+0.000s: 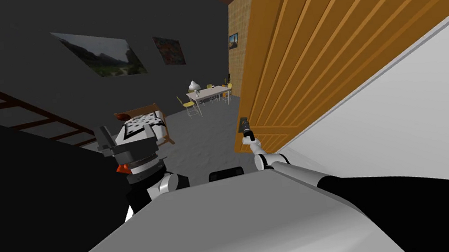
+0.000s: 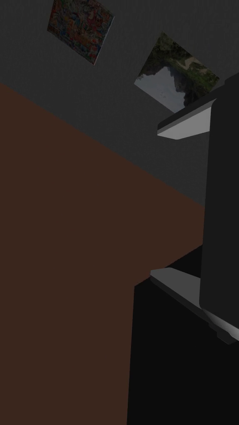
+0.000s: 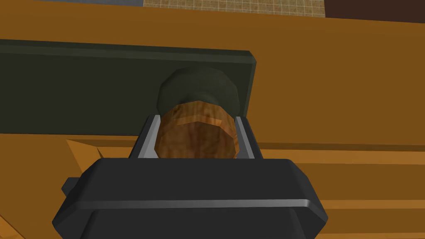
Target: Push the door open
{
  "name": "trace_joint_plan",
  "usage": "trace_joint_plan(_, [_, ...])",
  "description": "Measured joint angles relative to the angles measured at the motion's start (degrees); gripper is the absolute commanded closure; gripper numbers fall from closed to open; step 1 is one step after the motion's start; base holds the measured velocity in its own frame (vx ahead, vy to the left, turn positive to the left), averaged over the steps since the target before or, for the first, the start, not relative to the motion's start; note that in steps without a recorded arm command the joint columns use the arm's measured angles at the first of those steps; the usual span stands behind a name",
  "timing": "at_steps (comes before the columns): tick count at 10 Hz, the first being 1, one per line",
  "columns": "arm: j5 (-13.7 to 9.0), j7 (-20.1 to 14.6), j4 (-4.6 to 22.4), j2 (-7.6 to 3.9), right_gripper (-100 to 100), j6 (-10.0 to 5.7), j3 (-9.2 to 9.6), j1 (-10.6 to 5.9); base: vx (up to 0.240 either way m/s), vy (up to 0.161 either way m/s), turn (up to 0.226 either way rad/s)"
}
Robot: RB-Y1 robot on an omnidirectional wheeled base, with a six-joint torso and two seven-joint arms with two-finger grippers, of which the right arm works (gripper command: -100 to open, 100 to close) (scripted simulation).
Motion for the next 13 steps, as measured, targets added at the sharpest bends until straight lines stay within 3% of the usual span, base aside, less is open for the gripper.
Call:
trace_joint_plan(3, [-0.4,0.7,-0.6,-0.24,100,0.39,-1.36,0.77,0.189,0.08,-0.059])
trace_joint_plan(4, [-0.6,1.0,-2.1,-0.23,100,1.0,-1.97,1.46,0.122,0.037,-0.036])
trace_joint_plan(6, [-1.1,1.1,0.6,-1.34,100,-0.28,-2.92,-0.05,0.138,0.058,-0.038])
trace_joint_plan(8, [-1.4,1.8,-1.5,-1.21,100,0.6,-3.98,1.31,0.183,0.092,-0.075])
trace_joint_plan(9, [-1.6,2.0,0.0,-1.72,100,0.19,-4.7,0.72,0.197,0.087,-0.069])
trace_joint_plan(13, [-2.3,2.3,1.1,-3.05,100,-0.88,-6.46,0.24,0.147,0.046,-0.041])
